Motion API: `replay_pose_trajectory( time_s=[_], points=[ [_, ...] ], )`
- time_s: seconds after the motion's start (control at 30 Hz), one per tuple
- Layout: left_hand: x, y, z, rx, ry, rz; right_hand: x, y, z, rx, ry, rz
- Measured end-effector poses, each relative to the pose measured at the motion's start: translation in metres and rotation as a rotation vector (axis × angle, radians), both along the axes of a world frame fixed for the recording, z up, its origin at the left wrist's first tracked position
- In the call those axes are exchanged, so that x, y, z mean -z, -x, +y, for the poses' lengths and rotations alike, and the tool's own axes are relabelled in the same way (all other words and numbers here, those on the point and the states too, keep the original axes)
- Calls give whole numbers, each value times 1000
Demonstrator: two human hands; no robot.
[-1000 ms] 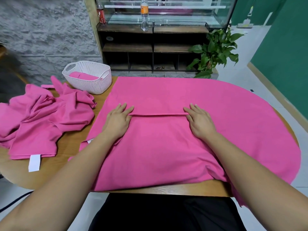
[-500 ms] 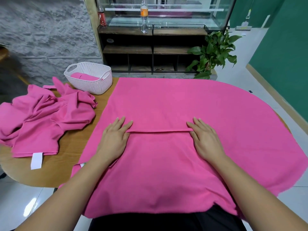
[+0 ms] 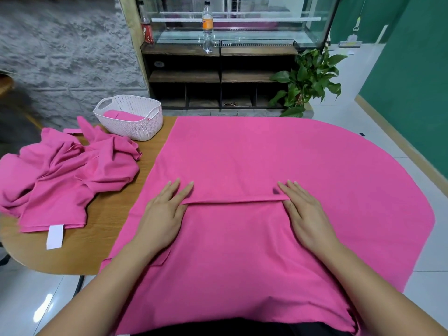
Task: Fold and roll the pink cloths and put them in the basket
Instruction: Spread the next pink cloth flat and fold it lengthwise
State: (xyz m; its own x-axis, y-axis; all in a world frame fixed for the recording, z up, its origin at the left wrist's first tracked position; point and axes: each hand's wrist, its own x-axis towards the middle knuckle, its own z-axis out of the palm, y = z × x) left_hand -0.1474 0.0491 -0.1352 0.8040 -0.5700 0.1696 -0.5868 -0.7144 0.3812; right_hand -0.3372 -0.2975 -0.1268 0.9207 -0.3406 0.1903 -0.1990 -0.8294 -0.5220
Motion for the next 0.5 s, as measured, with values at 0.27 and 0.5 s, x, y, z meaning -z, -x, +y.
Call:
replay_pose_trajectory(
  time_s=[0.27,0.5],
  points=[
    [-24,-80,-45,-91,13,-19,-26,-90,-31,14,65,-17],
    [-1,-101,-47,-111,-153,18,4,-117,-35,-7,163,148]
  ],
)
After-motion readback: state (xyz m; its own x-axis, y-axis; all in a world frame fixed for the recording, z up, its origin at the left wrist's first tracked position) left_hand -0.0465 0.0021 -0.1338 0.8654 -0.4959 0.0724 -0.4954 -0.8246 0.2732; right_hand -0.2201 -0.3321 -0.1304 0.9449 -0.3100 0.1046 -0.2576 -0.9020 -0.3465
